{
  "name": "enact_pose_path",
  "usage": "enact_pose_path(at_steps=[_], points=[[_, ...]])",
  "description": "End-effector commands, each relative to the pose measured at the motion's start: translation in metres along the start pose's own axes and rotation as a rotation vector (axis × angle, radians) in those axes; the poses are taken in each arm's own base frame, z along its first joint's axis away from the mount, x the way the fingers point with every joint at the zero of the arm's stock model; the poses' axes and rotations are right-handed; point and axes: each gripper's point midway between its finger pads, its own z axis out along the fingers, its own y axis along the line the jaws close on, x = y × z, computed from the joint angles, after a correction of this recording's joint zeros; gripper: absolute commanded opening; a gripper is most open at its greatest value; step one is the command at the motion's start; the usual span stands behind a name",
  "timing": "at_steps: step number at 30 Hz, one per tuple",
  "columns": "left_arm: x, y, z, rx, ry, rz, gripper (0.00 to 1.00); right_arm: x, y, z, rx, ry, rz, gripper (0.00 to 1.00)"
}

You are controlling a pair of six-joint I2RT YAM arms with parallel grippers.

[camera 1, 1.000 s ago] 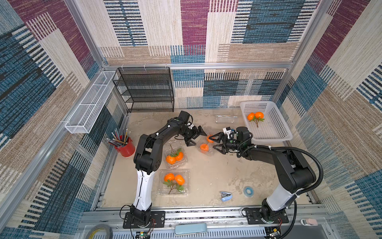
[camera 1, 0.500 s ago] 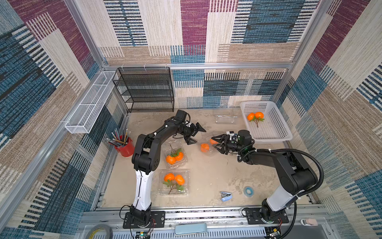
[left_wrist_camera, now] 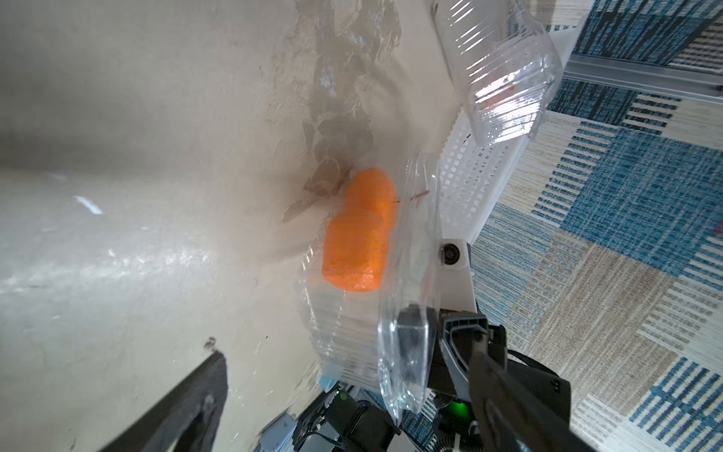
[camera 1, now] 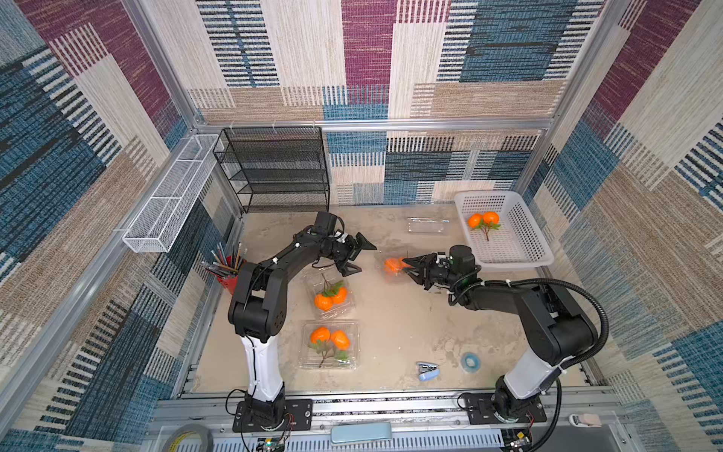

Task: Take oranges out of containers
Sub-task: Open the packing box at the center of the board.

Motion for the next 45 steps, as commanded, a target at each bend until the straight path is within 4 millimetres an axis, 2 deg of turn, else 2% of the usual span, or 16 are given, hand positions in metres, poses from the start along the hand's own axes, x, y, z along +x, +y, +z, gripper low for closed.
enact_pose_path(at_steps=[1, 11, 27, 38, 45], points=[[0.000, -0.008, -0.002, 0.070, -0.023, 0.012, 0.96, -0.003, 0.008, 0.003, -0.024, -0.003, 0.043, 0.32], [0.007, 0.004, 0.000, 0.129, -0.050, -0.014, 0.94, -0.006, 0.017, 0.007, -0.033, -0.002, 0.068, 0.26], [0.014, 0.000, 0.018, 0.147, -0.033, -0.022, 0.92, -0.006, 0.023, 0.005, -0.048, -0.013, 0.085, 0.25], [0.016, 0.004, 0.022, 0.132, -0.039, -0.026, 0.91, -0.005, 0.033, 0.005, -0.070, -0.008, 0.086, 0.24], [0.016, 0.002, 0.025, 0.131, -0.036, -0.022, 0.91, -0.003, 0.031, 0.004, -0.058, -0.001, 0.076, 0.23]])
